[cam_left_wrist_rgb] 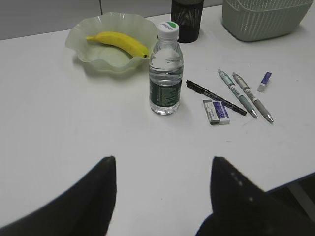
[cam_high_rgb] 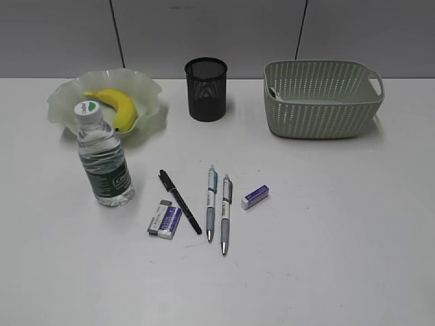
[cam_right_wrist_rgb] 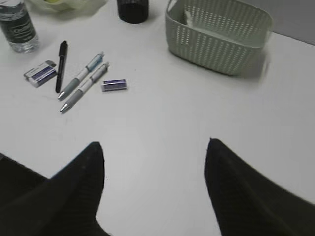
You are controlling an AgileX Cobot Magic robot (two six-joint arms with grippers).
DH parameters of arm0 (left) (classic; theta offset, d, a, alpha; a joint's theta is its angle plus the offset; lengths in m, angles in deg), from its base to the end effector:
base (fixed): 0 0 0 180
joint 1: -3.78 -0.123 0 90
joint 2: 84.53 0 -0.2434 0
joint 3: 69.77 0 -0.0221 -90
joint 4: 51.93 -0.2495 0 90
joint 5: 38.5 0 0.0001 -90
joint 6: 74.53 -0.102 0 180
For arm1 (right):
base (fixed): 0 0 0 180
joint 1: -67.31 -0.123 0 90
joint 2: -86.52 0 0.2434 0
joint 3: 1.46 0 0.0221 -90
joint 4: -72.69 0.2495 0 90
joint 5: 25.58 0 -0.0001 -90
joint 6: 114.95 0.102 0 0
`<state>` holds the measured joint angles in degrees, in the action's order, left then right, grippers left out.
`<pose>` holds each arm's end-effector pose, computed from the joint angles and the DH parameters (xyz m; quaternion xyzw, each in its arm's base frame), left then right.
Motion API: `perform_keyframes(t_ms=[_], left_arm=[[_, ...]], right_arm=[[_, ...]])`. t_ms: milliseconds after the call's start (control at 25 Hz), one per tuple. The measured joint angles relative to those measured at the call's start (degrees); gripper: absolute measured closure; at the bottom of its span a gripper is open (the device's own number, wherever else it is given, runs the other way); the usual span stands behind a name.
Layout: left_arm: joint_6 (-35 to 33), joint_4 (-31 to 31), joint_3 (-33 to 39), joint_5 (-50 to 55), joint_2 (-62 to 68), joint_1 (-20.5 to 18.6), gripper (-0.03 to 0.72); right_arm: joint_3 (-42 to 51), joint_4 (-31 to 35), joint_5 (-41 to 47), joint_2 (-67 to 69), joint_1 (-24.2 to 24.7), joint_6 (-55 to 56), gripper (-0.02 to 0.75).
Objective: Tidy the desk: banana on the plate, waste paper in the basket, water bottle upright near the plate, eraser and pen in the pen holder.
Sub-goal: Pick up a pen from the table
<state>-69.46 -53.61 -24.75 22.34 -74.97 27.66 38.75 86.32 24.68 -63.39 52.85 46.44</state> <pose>0.0400 -0.0148 0.2822 0.1373 0.8340 -0.1193 0.5209 0.0960 0.0439 0.3001 -0.2256 0.8325 0.0990 0.4962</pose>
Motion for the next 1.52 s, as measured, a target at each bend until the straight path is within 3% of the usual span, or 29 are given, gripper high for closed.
perform_keyframes(t_ms=[200, 400, 600, 720, 800, 1040, 1520], left_arm=[[0.0, 0.0, 0.0, 0.0, -0.5, 0.0, 0.239], [0.0, -0.1, 0.0, 0.0, -0.7, 0.0, 0.24], [0.0, -0.1, 0.0, 0.0, -0.7, 0.0, 0.24], [0.0, -0.1, 0.0, 0.0, -0.7, 0.0, 0.24], [0.0, -0.1, 0.0, 0.0, -0.7, 0.0, 0.24], [0.1, -0.2, 0.0, 0.0, -0.7, 0.0, 0.24], [0.2, -0.2, 0.0, 0.0, -0.7, 0.0, 0.24]], right_arm=[[-9.7, 4.2, -0.8, 23.7, -0.6, -3.1, 0.23], [-22.3, 3.1, 2.2, 46.5, -8.4, -1.8, 0.241], [-37.1, -4.9, 7.3, 66.9, -18.7, 13.1, 0.251], [-44.7, -6.1, 12.2, 77.2, -22.6, 25.1, 0.252], [-49.7, -5.8, 14.7, 84.2, -23.6, 31.6, 0.251], [-58.7, -4.3, 16.1, 99.3, -23.8, 36.3, 0.251], [-62.1, -6.5, 14.2, 112.6, -23.8, 39.1, 0.253]])
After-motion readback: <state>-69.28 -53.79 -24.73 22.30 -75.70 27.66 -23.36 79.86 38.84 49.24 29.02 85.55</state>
